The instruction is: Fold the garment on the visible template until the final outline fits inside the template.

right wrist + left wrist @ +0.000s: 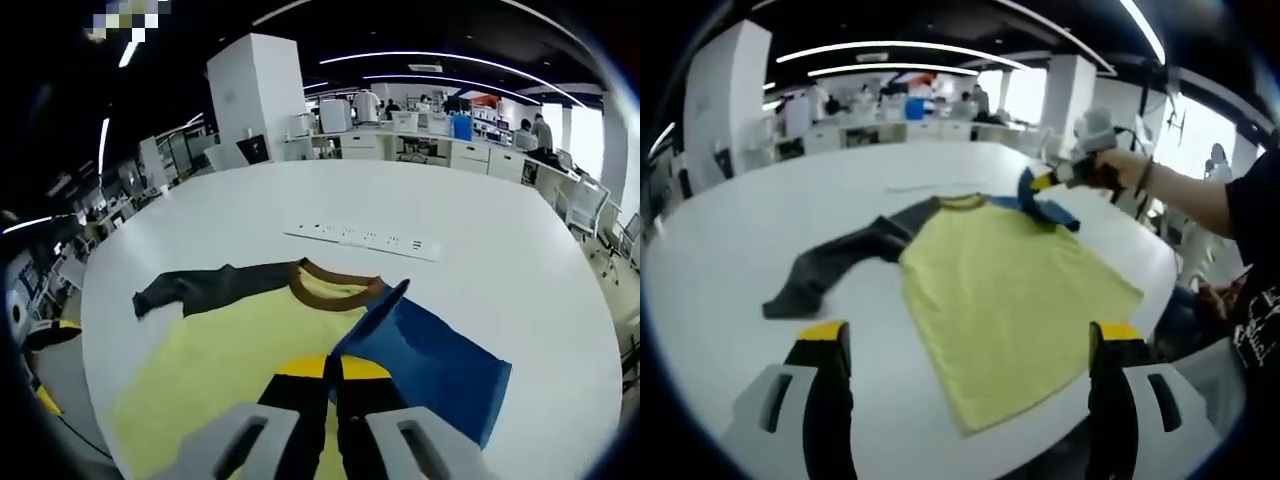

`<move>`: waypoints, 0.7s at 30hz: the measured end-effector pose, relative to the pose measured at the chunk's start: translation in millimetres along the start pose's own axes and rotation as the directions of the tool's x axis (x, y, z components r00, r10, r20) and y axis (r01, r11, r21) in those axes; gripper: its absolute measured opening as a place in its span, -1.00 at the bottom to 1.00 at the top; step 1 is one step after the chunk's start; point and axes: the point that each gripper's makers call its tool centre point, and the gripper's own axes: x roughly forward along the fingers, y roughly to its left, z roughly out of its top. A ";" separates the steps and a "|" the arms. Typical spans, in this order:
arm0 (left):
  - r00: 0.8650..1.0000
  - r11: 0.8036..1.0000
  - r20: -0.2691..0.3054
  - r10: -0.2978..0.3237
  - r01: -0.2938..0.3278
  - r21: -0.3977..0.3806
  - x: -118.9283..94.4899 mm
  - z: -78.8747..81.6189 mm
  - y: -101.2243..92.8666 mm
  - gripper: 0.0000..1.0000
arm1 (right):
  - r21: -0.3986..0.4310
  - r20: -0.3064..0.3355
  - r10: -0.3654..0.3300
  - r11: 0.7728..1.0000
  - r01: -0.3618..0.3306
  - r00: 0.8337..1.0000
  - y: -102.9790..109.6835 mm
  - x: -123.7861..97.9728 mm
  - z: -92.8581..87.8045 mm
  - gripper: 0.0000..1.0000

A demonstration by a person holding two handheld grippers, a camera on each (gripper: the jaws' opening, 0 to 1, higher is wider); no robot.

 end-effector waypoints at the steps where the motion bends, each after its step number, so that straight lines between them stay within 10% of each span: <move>1: 1.000 1.000 -0.002 0.005 -0.005 0.006 -0.2 -0.3 1.0 0.90 | -0.002 0.000 0.002 1.000 -0.002 1.000 1.8 1.3 -0.1 -1.00; 21: 1.000 1.000 -0.005 0.007 -0.007 0.008 -1.4 -3.4 1.3 0.88 | -0.093 0.020 0.107 0.990 -0.105 0.994 52.3 21.3 6.3 -1.00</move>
